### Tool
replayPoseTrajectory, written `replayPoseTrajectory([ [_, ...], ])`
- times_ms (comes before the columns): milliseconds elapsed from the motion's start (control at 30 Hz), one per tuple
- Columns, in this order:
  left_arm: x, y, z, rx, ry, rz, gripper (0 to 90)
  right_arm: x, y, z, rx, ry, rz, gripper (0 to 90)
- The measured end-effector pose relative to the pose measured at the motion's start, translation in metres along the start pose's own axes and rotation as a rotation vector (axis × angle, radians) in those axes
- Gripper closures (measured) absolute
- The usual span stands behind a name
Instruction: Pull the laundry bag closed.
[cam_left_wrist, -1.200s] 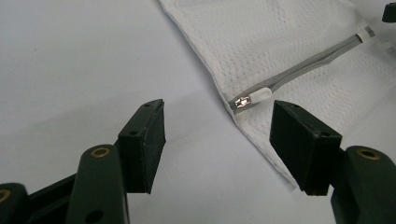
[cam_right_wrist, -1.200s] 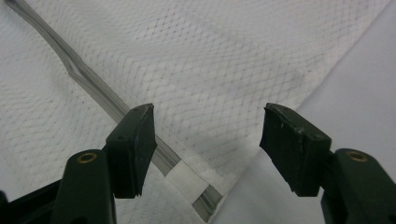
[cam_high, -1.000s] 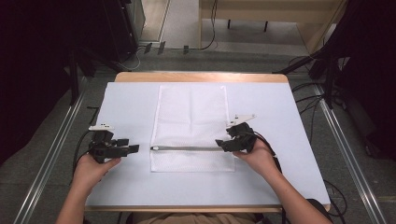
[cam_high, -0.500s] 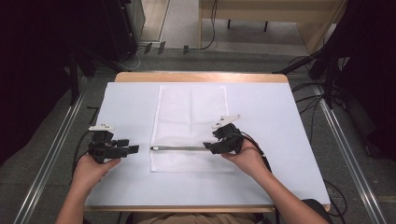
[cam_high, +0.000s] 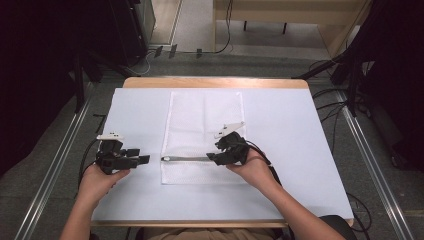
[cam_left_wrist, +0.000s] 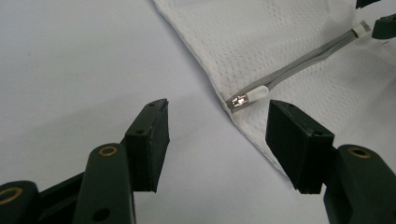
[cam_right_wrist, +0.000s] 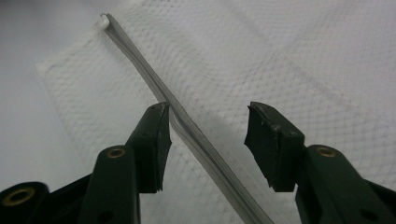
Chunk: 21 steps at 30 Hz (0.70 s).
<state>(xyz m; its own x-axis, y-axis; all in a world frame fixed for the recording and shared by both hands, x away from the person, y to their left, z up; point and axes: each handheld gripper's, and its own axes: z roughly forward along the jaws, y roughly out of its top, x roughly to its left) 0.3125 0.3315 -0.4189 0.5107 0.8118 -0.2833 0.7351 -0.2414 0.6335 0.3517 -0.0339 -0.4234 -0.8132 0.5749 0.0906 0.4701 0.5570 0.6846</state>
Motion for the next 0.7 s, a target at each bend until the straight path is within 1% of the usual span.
replayPoseTrajectory([
  [133,0.001,0.001,0.001,0.005,0.001,0.005,39.6,0.004,0.008,0.003,-0.022,0.02,0.007,49.4],
  [233,0.002,0.002,0.002,0.002,0.0,0.006,39.4,0.007,0.013,0.006,-0.025,0.028,0.009,49.2],
  [333,0.003,0.003,0.003,0.002,-0.003,-0.002,39.2,0.012,0.018,0.011,-0.017,0.031,-0.008,49.6],
  [400,0.003,0.004,0.004,0.005,-0.008,0.003,39.1,0.015,0.021,0.014,-0.014,0.032,-0.017,50.0],
  [433,0.003,0.004,0.004,0.004,-0.007,0.005,39.1,0.017,0.022,0.015,-0.01,0.037,-0.014,50.9],
  [533,0.003,0.005,0.005,0.002,-0.012,0.003,39.0,0.021,0.025,0.021,-0.01,0.054,-0.023,54.0],
  [567,0.003,0.005,0.005,0.003,-0.013,0.004,39.0,0.023,0.025,0.022,-0.008,0.058,-0.015,54.4],
  [633,0.004,0.005,0.005,0.004,-0.012,0.005,38.7,0.025,0.026,0.025,-0.005,0.061,-0.026,54.7],
  [700,0.004,0.006,0.005,0.003,-0.012,0.006,38.5,0.026,0.027,0.026,-0.005,0.066,-0.023,54.9],
])
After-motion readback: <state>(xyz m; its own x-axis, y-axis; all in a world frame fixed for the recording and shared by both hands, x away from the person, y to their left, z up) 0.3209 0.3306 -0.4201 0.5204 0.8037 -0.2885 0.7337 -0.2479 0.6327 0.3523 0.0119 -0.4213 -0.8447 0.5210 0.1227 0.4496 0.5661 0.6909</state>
